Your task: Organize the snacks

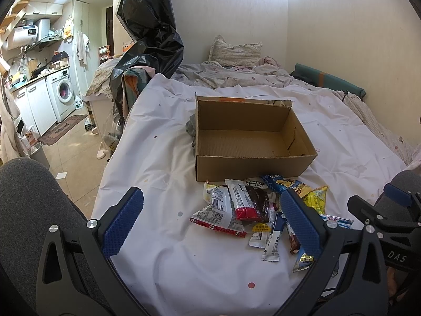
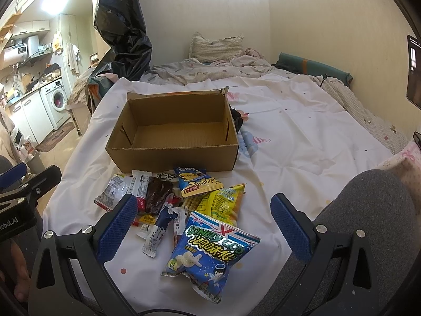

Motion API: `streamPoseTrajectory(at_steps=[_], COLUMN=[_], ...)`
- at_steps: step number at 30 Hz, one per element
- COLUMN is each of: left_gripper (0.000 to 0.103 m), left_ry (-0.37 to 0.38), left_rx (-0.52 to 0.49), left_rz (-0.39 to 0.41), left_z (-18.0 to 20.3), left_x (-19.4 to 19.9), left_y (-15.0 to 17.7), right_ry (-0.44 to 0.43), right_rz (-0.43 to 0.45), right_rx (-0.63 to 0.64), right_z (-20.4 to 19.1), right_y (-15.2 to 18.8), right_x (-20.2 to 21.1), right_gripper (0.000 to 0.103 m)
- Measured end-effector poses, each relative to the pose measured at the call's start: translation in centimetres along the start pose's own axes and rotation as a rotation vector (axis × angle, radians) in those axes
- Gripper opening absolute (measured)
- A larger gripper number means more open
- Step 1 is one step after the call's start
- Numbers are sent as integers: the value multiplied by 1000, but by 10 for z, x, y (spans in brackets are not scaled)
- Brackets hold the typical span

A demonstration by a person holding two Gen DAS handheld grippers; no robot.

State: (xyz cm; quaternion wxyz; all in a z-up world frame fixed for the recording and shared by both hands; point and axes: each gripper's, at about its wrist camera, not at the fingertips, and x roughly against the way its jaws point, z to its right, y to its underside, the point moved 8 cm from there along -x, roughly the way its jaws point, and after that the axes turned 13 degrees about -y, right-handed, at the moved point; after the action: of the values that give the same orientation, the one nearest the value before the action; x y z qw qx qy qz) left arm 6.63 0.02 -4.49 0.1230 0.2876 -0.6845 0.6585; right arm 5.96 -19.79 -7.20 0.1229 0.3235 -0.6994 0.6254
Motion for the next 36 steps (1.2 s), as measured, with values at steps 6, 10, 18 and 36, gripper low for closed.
streamPoseTrajectory(at_steps=[6, 10, 18, 36], left_gripper=[103, 103, 103, 103], left_ry=[2, 0, -3, 4], left_rx=[-2, -3, -2, -5], left_rz=[-1, 2, 6, 9], left_z=[1, 1, 3, 4], left_x=[0, 0, 0, 1], left_y=[0, 1, 1, 1], right_ry=[2, 3, 4, -7], right_rz=[-1, -2, -2, -8], right_rx=[7, 11, 15, 23], right_z=[-4, -5, -6, -8], right_y=[-2, -2, -2, -2], right_x=[5, 5, 5, 5], right_gripper=[103, 103, 103, 103])
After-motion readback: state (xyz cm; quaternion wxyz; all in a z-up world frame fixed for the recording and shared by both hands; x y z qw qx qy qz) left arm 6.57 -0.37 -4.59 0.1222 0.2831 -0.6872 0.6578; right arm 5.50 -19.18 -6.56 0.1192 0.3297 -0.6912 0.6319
